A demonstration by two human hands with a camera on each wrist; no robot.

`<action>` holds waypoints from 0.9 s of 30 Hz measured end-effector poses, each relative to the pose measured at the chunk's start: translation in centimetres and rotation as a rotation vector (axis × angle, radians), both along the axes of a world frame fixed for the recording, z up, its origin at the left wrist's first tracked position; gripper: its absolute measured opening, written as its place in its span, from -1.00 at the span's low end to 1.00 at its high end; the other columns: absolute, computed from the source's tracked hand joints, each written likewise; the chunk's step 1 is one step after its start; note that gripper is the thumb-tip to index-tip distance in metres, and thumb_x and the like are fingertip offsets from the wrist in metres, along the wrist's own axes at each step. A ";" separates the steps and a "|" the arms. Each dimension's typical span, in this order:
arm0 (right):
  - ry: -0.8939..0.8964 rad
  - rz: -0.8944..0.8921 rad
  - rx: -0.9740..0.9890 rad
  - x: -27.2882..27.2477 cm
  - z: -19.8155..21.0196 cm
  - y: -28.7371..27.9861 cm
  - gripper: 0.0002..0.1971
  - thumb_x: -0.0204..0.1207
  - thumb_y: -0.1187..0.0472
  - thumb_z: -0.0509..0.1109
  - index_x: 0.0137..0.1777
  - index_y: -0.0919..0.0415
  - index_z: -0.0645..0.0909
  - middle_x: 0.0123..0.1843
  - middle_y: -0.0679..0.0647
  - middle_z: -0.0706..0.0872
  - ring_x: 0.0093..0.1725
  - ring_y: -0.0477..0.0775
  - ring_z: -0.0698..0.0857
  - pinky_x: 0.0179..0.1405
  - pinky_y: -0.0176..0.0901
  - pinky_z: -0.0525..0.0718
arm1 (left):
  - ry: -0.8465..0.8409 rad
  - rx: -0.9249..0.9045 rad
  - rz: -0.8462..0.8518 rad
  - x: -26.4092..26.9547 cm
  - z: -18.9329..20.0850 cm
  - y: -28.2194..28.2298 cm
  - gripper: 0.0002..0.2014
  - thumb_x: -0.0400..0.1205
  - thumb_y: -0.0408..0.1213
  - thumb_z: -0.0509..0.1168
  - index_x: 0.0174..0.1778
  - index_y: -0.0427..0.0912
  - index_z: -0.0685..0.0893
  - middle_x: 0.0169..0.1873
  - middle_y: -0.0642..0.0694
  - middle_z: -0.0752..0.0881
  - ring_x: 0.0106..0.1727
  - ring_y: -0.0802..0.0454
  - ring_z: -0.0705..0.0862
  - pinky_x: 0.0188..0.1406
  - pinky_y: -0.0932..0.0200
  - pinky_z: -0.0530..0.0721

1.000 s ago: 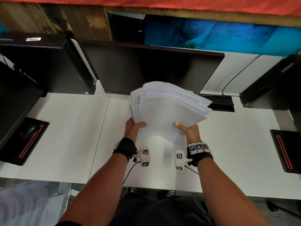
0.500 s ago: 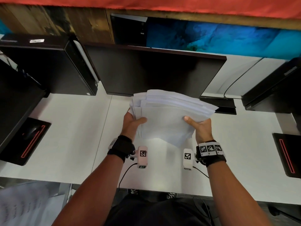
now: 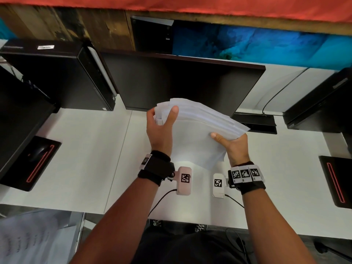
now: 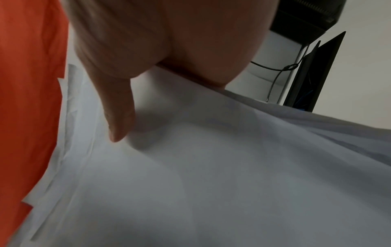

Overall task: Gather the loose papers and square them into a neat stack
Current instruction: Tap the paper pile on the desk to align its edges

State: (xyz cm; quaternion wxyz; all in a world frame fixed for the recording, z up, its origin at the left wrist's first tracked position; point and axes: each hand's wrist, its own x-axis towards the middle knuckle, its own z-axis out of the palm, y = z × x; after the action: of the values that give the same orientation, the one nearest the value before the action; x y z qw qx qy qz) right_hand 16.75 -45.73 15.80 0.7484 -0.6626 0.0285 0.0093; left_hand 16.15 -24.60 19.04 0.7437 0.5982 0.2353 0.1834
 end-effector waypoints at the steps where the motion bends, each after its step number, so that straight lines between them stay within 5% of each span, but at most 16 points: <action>1: 0.003 -0.001 -0.007 -0.1 0.0 -0.1 -0.46 0.38 0.54 0.62 0.38 0.33 0.67 0.18 0.05 0.87 0.25 0.12 0.82 0.24 -0.03 0.78 | 0.012 0.011 0.017 0.2 0.4 -0.2 -0.41 0.50 0.06 0.57 0.36 -0.10 0.56 0.12 0.02 0.73 0.11 0.07 0.75 -0.13 0.40 0.75; 7: 0.005 0.010 -0.046 -0.4 -0.4 -0.1 -0.46 0.39 0.50 0.64 0.39 0.39 0.65 0.20 0.10 0.85 0.23 0.10 0.83 0.22 -0.05 0.79 | 0.092 0.072 0.058 1.0 2.1 -1.1 -0.27 0.36 0.18 0.63 0.31 0.02 0.43 0.14 0.02 0.66 0.13 0.00 0.72 0.06 0.10 0.84; 11: 0.022 -0.027 -0.034 -0.5 -1.1 -0.7 -0.46 0.38 0.50 0.64 0.38 0.34 0.64 0.23 0.16 0.82 0.25 0.16 0.80 0.31 0.13 0.76 | 0.131 0.074 0.076 1.0 1.7 -0.6 -0.53 0.56 -0.09 0.54 0.26 -0.01 0.46 0.00 0.11 0.61 0.01 0.08 0.69 0.07 -0.01 0.85; 15: 0.047 -0.045 -0.025 -0.8 -1.8 -0.9 -0.45 0.39 0.45 0.65 0.40 0.35 0.64 0.29 0.25 0.80 0.30 0.28 0.77 0.36 0.27 0.71 | 0.085 0.167 0.012 0.3 0.8 0.1 -0.70 0.68 -0.07 0.42 0.24 -0.09 0.56 0.00 0.05 0.67 0.02 0.05 0.70 -0.05 0.24 0.77; 21: 0.065 -0.087 0.014 -0.7 -1.7 -0.9 -0.47 0.41 0.47 0.63 0.40 0.37 0.63 0.27 0.24 0.81 0.26 0.22 0.80 0.23 0.04 0.78 | -0.009 0.103 -0.052 -0.1 0.0 2.1 -0.65 0.80 -0.06 0.16 0.19 -0.27 0.70 -0.04 0.00 0.74 0.04 0.27 0.71 0.12 0.37 0.65; 24: 0.092 -0.122 0.033 -0.6 -2.2 -1.0 -0.51 0.45 0.46 0.60 0.39 0.35 0.65 0.23 0.16 0.83 0.16 0.06 0.84 0.07 -0.13 0.78 | 0.036 -0.098 -0.090 0.2 -1.4 3.0 -0.46 0.84 0.12 -0.05 0.04 -0.15 0.75 -0.22 -0.02 0.81 -0.05 0.03 0.79 0.20 0.05 0.74; 27: 0.119 -0.123 0.020 -0.7 -3.0 -0.5 -0.53 0.43 0.44 0.61 0.35 0.37 0.67 0.19 0.19 0.83 0.10 0.06 0.85 0.04 -0.12 0.77 | 0.165 -0.176 -0.164 0.1 -3.6 2.6 -0.44 0.70 0.41 0.01 0.19 0.12 0.74 0.21 -0.01 0.80 0.40 -0.09 0.70 0.63 -0.22 0.48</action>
State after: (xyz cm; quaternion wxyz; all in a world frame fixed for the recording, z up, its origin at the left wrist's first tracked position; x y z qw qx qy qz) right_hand 16.08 -46.18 12.81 0.7512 -0.6502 0.1135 0.0032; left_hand 16.28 -22.01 15.41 0.7841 0.5609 0.2610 0.0507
